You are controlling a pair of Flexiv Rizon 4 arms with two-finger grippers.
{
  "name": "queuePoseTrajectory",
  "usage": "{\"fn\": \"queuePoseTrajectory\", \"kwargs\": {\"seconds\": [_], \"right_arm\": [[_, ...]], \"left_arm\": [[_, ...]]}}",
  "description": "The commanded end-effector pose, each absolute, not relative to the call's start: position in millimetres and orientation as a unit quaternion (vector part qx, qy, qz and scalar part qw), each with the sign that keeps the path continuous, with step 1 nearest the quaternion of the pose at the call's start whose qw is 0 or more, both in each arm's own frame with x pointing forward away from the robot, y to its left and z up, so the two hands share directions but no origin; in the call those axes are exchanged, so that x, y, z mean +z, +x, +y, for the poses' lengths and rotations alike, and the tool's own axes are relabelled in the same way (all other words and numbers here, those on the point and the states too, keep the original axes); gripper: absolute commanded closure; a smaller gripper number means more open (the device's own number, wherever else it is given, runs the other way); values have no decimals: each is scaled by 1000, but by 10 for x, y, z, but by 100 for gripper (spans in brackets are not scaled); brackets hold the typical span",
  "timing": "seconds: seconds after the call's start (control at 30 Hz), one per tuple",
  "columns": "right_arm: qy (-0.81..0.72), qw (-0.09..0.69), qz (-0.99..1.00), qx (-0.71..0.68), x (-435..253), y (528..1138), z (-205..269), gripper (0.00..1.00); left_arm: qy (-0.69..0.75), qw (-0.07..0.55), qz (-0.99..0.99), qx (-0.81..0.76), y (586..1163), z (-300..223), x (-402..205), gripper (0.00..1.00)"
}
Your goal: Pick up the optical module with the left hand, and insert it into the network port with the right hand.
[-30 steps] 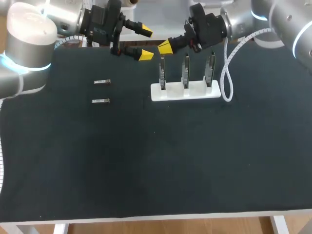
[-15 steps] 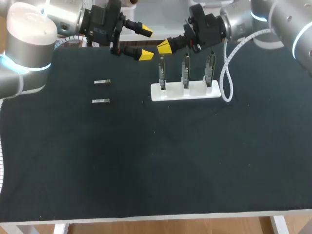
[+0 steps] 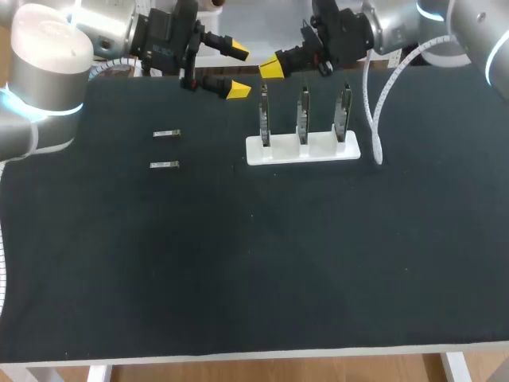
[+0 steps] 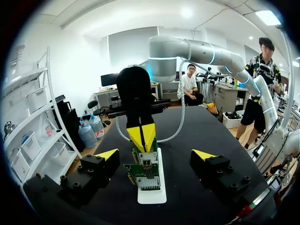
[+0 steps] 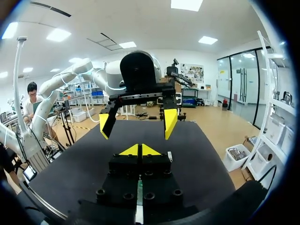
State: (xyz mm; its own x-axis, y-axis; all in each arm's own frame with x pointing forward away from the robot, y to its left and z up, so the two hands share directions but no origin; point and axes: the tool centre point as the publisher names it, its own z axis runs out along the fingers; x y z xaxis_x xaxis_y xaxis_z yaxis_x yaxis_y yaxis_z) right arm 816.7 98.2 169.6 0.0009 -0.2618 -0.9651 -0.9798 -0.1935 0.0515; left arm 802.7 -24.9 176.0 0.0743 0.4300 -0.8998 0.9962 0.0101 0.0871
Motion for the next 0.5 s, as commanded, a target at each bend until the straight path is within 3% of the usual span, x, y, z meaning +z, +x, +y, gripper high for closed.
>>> {"fn": "queuePoseTrajectory", "kwargs": {"seconds": [0.03, 0.5], "right_arm": [[-614, 355, 502, 495, 1742, 8202, 942, 100], [-603, 378, 521, 471, 1832, 8034, 564, 100]], "left_arm": [[612, 404, 583, -350, 8043, -250, 1760, 0], [612, 404, 583, -350, 8043, -250, 1760, 0]]}}
